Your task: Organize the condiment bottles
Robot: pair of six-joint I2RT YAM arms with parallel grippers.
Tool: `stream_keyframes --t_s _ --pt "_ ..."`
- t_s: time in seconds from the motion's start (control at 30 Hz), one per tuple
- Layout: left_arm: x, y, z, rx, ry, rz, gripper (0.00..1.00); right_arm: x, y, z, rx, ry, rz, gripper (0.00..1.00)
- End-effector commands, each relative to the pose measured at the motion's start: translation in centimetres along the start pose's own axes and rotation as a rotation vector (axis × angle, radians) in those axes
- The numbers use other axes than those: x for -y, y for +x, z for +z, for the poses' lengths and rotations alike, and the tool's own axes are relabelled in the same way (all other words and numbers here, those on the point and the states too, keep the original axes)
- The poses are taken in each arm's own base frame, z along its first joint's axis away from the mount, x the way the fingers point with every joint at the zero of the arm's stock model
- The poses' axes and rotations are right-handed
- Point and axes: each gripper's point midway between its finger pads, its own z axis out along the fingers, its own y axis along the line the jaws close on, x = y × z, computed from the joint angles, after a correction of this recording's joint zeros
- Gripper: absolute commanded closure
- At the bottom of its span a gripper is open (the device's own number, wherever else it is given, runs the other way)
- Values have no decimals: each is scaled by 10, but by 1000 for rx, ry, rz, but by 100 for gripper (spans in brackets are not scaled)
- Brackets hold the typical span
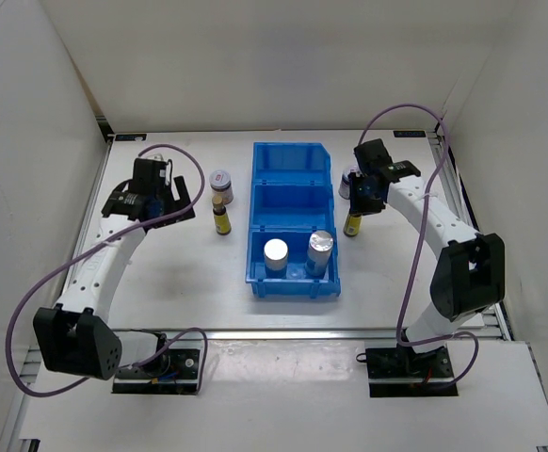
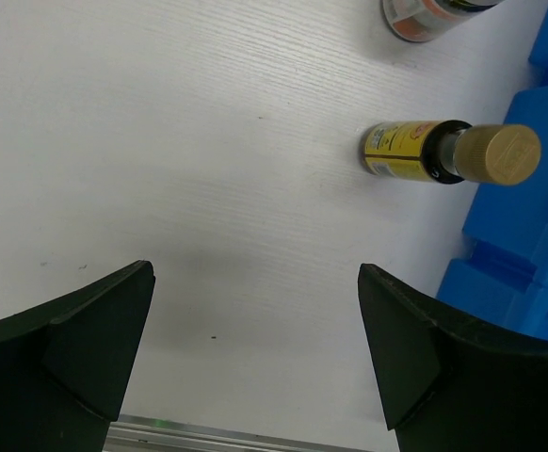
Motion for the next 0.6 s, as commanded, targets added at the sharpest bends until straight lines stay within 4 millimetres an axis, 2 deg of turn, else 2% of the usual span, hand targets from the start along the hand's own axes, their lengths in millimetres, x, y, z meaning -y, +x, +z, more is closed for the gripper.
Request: stream_keyframes --t_s 0.0,0.17,0.23,0.3,0.33,0.37,0.43,0.5,0.57 --pt "-1 -8 -16 80 34 -5 0 -4 -20 -6 58 -29 -2 68" --pt "-3 -3 -15 84 35 -6 0 -3 -25 -12 81 -23 0 84" --pt "-3 -2 -15 91 38 -7 0 -2 -27 -15 84 -23 -8 84" --pt "-3 -2 -15 91 38 -7 0 -2 -25 -15 73 -20 -10 75" --pt "-3 -2 -15 91 38 -7 0 -2 -28 -17 81 -22 -9 68" --pt "-2 -1 -15 88 46 -7 0 -2 -28 -17 81 -22 -9 55" --pt "-2 -1 -15 88 46 -7 0 -2 -28 -17 81 -22 -9 45" --pt "-2 -1 -15 88 46 -7 0 -2 -28 -17 81 -22 -9 40" --pt "-2 -2 -18 97 49 -8 0 -2 -27 -14 73 -20 -10 40"
